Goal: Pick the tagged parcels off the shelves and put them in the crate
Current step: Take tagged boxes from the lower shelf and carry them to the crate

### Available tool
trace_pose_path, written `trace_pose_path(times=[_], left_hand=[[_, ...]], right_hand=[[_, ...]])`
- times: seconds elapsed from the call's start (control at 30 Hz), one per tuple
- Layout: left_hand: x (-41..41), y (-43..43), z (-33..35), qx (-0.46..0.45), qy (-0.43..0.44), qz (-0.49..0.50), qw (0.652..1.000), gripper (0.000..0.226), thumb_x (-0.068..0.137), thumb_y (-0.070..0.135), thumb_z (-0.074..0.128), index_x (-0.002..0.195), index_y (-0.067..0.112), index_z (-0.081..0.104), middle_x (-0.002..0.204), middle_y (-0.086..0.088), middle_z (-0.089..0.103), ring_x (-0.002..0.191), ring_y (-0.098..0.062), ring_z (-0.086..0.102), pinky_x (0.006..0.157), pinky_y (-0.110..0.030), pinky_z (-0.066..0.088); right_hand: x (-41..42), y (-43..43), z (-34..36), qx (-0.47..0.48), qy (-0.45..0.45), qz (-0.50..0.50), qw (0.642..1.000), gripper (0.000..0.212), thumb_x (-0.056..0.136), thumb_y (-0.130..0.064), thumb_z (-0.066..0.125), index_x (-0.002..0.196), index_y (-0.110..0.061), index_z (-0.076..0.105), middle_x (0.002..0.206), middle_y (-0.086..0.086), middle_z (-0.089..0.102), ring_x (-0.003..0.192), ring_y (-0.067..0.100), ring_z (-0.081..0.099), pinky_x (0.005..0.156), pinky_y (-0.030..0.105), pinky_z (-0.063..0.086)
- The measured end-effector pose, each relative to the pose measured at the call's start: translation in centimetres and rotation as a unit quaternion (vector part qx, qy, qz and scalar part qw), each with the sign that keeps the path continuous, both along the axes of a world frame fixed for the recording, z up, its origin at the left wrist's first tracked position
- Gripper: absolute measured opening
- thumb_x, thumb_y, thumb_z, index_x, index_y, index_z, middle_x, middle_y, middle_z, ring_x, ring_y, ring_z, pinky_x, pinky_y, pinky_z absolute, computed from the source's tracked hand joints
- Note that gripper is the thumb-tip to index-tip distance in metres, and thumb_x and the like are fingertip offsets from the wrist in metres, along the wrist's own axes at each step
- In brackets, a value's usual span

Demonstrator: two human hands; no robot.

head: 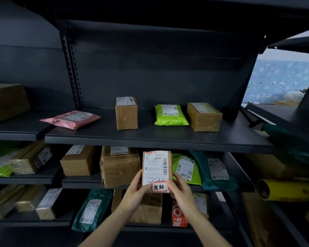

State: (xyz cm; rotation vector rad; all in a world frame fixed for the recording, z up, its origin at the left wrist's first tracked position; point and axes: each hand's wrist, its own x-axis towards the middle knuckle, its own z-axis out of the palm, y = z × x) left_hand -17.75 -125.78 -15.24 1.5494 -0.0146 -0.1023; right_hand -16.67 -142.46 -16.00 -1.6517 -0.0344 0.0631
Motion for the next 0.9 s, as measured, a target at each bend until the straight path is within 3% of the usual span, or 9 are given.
trace_pose_path(times=[0.1,0.2,0.3,0.43,0.57,0.67,0.73,0.8,0.9], left_hand=[[-0.4,0.6,0.0,0.009,0.002,0.024,1.0,0.049,0.09,0.019,0.058,0.131,0.036,0.038,0.119,0.01,0.062,0.114,-0.014,0.057,0.102,-0.041,0.044],[-0.8,1.6,-0.3,0.005,0.006,0.041,0.999,0.048,0.091,0.017,0.058,0.131,0.033,0.038,0.117,0.005,0.064,0.109,-0.015,0.061,0.099,-0.042,0.048],[-1.1,2.7,-0.5,0.012,0.013,0.057,0.998,0.049,0.09,0.018,0.059,0.131,0.034,0.038,0.116,0.006,0.064,0.107,-0.013,0.062,0.092,-0.035,0.051],[-1.7,4.3,0.1,0.019,0.02,0.068,0.997,0.051,0.089,0.02,0.059,0.13,0.038,0.036,0.116,0.008,0.064,0.103,-0.01,0.062,0.079,-0.026,0.049],[-2.3,7.0,0.7,0.013,0.018,0.077,0.997,0.062,0.089,0.016,0.059,0.142,0.031,0.029,0.131,0.0,0.058,0.119,-0.021,0.056,0.102,-0.042,0.044],[-2.9,9.4,0.8,0.005,0.02,0.089,0.996,0.058,0.089,0.019,0.059,0.136,0.038,0.031,0.122,0.004,0.063,0.104,-0.009,0.063,0.077,-0.017,0.051],[-3.2,11.3,0.7,0.001,0.026,0.106,0.994,0.055,0.088,0.019,0.061,0.131,0.039,0.034,0.11,0.007,0.068,0.088,-0.002,0.068,0.065,-0.011,0.05],[-3.5,13.4,0.7,-0.009,0.032,0.121,0.992,0.057,0.087,0.019,0.063,0.133,0.036,0.035,0.109,0.003,0.07,0.094,-0.01,0.069,0.078,-0.024,0.055],[-3.9,17.6,0.2,-0.03,0.049,0.151,0.987,0.057,0.088,0.022,0.063,0.138,0.03,0.036,0.114,-0.007,0.068,0.103,-0.025,0.065,0.093,-0.045,0.051]], right_hand=[[-0.1,0.1,-0.2,0.011,0.007,0.01,1.0,0.041,0.089,-0.032,0.058,0.127,-0.037,0.044,0.116,-0.013,0.061,0.102,0.003,0.06,0.079,0.019,0.05],[-0.2,0.8,-0.4,0.012,0.01,0.024,1.0,0.035,0.09,-0.032,0.057,0.123,-0.038,0.047,0.113,-0.012,0.063,0.097,0.0,0.062,0.071,0.015,0.05],[-0.4,1.9,-0.5,0.02,0.013,0.038,0.999,0.024,0.089,-0.029,0.058,0.107,-0.044,0.05,0.109,-0.013,0.063,0.089,-0.003,0.064,0.063,0.011,0.05],[-0.3,3.8,-0.2,0.031,0.009,0.058,0.998,0.021,0.089,-0.027,0.059,0.102,-0.042,0.052,0.107,-0.009,0.064,0.084,-0.005,0.065,0.061,0.009,0.049],[0.0,6.6,0.2,0.024,0.004,0.083,0.996,0.028,0.088,-0.035,0.058,0.115,-0.039,0.052,0.105,-0.011,0.065,0.087,-0.003,0.066,0.066,0.014,0.051],[0.0,9.2,0.5,0.017,0.014,0.106,0.994,0.042,0.088,-0.039,0.056,0.129,-0.031,0.047,0.114,-0.005,0.064,0.101,0.008,0.063,0.087,0.028,0.052],[0.0,11.1,0.6,0.005,0.02,0.114,0.993,0.047,0.088,-0.04,0.056,0.132,-0.027,0.045,0.117,-0.004,0.063,0.104,0.009,0.061,0.092,0.029,0.05],[0.0,13.2,0.7,-0.013,0.02,0.117,0.993,0.045,0.089,-0.041,0.054,0.131,-0.027,0.046,0.114,-0.009,0.061,0.099,0.002,0.058,0.084,0.018,0.048],[0.4,16.9,0.2,-0.055,0.016,0.124,0.991,0.044,0.092,-0.043,0.05,0.132,-0.026,0.047,0.123,-0.01,0.055,0.11,0.006,0.051,0.09,0.022,0.041]])
